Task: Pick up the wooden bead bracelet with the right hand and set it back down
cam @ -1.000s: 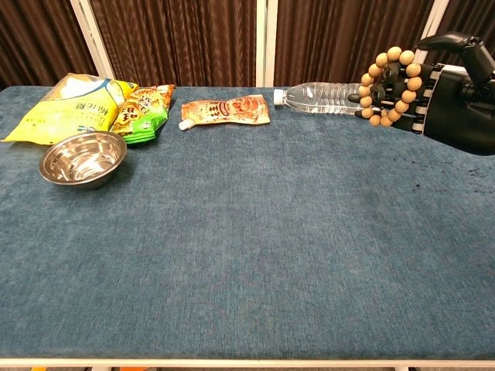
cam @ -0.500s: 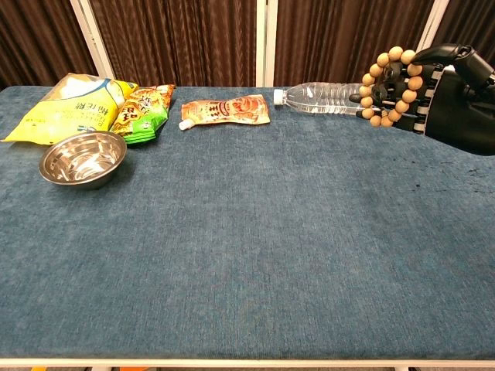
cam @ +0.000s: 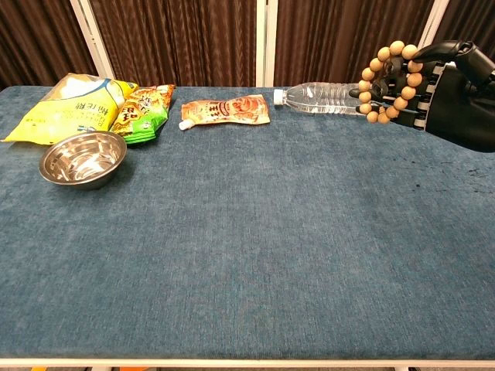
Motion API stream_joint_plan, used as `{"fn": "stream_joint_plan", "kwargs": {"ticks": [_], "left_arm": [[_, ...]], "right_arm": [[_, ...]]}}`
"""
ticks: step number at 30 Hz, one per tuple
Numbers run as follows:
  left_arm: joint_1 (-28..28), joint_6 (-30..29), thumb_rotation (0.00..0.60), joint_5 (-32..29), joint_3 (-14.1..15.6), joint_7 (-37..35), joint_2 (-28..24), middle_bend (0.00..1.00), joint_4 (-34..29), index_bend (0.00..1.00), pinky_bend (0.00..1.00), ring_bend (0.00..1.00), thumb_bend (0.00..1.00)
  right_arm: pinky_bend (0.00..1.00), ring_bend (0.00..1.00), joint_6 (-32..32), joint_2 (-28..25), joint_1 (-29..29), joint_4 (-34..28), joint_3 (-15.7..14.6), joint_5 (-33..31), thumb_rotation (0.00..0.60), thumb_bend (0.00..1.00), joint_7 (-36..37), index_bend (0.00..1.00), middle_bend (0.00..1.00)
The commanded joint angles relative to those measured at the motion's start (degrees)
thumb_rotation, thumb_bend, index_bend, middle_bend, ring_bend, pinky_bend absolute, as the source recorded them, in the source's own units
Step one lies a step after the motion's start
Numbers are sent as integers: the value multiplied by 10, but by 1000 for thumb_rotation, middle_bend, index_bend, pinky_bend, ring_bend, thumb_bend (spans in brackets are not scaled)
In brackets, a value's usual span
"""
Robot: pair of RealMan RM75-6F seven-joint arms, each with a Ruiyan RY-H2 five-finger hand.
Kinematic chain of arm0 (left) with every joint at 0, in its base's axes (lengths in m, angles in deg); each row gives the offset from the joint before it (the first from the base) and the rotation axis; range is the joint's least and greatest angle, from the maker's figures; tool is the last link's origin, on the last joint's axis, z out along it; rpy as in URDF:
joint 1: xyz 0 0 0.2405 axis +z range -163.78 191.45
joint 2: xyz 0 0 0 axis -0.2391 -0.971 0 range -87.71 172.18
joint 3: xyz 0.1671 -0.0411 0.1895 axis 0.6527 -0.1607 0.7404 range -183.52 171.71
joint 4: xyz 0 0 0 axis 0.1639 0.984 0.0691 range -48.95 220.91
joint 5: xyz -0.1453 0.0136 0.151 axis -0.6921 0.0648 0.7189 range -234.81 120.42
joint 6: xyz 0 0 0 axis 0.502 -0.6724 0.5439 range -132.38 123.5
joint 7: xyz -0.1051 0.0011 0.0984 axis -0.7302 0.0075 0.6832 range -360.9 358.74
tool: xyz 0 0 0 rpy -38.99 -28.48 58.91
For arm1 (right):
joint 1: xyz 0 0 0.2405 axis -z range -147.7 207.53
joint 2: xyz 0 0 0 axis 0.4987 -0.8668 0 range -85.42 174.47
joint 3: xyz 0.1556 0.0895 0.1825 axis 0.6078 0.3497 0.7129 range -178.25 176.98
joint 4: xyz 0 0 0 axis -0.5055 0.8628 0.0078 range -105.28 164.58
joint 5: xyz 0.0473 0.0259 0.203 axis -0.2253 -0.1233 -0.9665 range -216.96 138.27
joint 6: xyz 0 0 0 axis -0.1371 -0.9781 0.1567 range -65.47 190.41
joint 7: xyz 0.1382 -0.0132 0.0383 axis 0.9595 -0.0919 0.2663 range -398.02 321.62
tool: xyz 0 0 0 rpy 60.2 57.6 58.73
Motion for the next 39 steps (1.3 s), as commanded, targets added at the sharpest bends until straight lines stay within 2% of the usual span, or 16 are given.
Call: {"fn": "stream_joint_plan", "kwargs": {"ticks": [1, 11, 14, 20, 24, 26, 30, 34, 39], "left_arm": [[0, 0, 600, 0, 0, 0, 0, 90, 0, 110, 0, 1, 0], [0, 0, 600, 0, 1, -2, 1, 90, 2, 110, 0, 1, 0], [1, 1, 600, 0, 1, -2, 1, 90, 1, 110, 0, 1, 0], [2, -1, 600, 0, 1, -2, 1, 90, 1, 110, 0, 1, 0], [1, 0, 600, -1, 1, -3, 1, 90, 1, 110, 0, 1, 0], [1, 1, 600, -1, 1, -3, 1, 90, 1, 110, 0, 1, 0], [1, 2, 600, -1, 1, -2, 1, 90, 0, 110, 0, 1, 0], [0, 3, 600, -1, 1, 0, 1, 90, -1, 110, 0, 1, 0], [0, 2, 600, -2, 0, 2, 0, 90, -3, 110, 0, 1, 0]], "right_arm": [[0, 94, -3, -1, -1, 1, -2, 5, 292, 1000, -5, 466, 529], [0, 68, -15, 0, -2, 8, -6, 17, 297, 1000, -10, 358, 465], [0, 36, -17, -1, -5, 13, -10, 25, 299, 1000, -10, 290, 412], [0, 3, -22, 0, -8, 22, -9, 26, 220, 992, -13, 141, 364], [0, 0, -16, -2, -10, 23, -8, 19, 212, 698, -19, 113, 360], [0, 0, -12, -2, -10, 24, -7, 14, 212, 633, -21, 112, 360], [0, 0, -4, -1, -11, 34, -8, 9, 212, 562, -33, 112, 361], [0, 0, 27, 0, -17, 49, -6, -2, 212, 519, -125, 111, 357], [0, 0, 97, 1, -39, 57, 1, -23, 212, 468, -322, 120, 355]]}}
